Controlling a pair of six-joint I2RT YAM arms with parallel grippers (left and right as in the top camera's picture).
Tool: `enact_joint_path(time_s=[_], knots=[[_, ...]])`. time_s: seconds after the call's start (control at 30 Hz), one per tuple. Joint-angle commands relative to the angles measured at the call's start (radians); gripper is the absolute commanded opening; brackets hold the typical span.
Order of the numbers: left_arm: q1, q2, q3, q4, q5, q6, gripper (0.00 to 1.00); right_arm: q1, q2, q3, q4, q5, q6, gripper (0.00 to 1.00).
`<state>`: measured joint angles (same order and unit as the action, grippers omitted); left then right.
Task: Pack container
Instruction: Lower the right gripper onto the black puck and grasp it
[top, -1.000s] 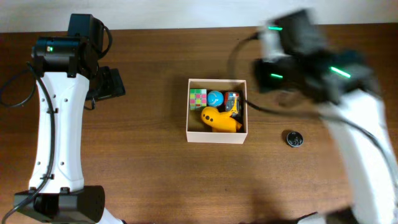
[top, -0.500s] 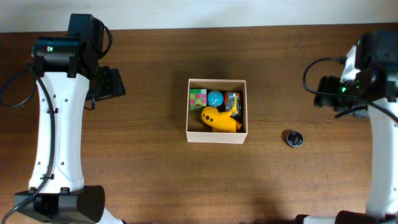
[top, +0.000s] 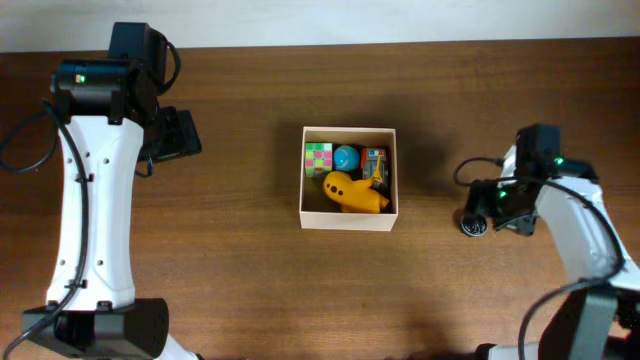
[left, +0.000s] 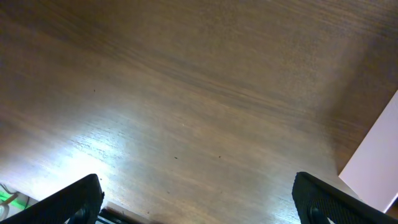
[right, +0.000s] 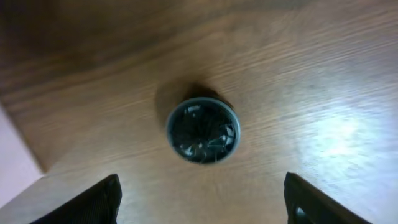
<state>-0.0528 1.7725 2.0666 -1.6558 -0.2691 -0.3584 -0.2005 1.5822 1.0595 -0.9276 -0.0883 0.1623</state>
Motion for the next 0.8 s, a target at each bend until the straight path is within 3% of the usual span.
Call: enact_joint_path(time_s=[0.0, 0.5, 0.67, 0.77], knots=[[0.003, -0.020, 0.013, 0.001, 0.000, 0.012, 0.99, -0.003, 0.048, -0.042, 0.044, -0.018, 0.011, 0.78], [0.003, -0.020, 0.013, 0.001, 0.000, 0.012, 0.99, -0.003, 0.209, -0.042, 0.160, -0.033, 0.008, 0.70], [0.003, -0.020, 0.013, 0.001, 0.000, 0.012, 0.99, -0.003, 0.209, -0.042, 0.178, -0.032, 0.008, 0.61], [0.003, -0.020, 0.013, 0.001, 0.000, 0.012, 0.99, -0.003, 0.209, -0.042, 0.181, -0.032, 0.008, 0.51]])
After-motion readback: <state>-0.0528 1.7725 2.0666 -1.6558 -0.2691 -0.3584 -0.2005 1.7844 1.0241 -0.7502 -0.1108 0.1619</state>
